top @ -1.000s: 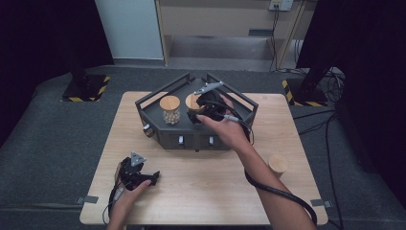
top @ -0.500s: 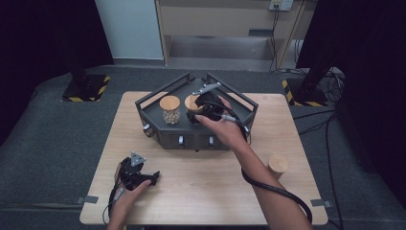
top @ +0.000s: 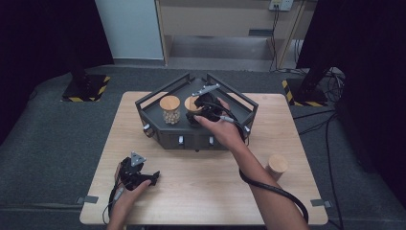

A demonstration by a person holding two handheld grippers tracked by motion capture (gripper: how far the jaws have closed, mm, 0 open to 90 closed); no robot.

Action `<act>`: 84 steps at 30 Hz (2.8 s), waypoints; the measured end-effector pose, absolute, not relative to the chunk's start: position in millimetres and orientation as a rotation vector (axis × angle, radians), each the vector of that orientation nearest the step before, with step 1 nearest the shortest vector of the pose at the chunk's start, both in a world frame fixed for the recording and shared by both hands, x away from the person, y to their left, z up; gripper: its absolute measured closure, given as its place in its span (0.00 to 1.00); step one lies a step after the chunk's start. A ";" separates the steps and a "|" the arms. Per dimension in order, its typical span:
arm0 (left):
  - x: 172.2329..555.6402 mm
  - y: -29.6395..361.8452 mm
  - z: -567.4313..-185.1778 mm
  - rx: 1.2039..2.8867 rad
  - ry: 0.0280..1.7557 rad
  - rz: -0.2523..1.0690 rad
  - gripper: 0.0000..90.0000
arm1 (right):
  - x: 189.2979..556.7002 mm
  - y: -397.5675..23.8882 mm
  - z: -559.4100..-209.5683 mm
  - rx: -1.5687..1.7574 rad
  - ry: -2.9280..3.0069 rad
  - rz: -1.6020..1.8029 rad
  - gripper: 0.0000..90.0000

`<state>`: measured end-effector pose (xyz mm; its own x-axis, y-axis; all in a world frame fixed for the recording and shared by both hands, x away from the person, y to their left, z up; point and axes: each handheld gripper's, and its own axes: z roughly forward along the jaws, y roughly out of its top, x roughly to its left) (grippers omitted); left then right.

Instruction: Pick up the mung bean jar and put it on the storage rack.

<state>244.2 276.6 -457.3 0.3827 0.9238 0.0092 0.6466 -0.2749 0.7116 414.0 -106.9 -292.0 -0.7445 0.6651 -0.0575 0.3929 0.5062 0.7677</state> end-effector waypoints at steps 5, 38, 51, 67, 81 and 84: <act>244.2 276.7 -457.3 2.021 1.344 0.573 0.00 | 415.2 -106.3 -295.0 0.886 2.406 1.093 0.28; 244.2 276.7 -457.3 2.021 1.344 0.573 0.00 | 423.2 -112.1 -311.3 0.954 2.403 1.098 0.28; 244.2 276.6 -457.3 2.021 1.344 0.573 0.00 | 421.7 -116.1 -316.3 0.945 2.391 1.128 0.28; 244.2 276.6 -457.3 2.021 1.344 0.573 0.00 | 422.8 -127.2 -315.3 0.986 2.387 1.182 0.14; 244.2 276.5 -457.3 2.021 1.345 0.574 0.00 | 407.8 -145.4 -305.7 0.918 2.387 1.206 0.08; 244.1 276.4 -457.3 2.021 1.345 0.574 0.00 | 405.1 -149.9 -304.0 0.914 2.381 1.205 0.08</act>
<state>244.1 276.4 -457.3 0.3823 0.9240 0.0103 0.6465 -0.2754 0.7115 405.1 -149.9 -304.0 -0.7443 0.6679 0.0037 0.3986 0.4398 0.8048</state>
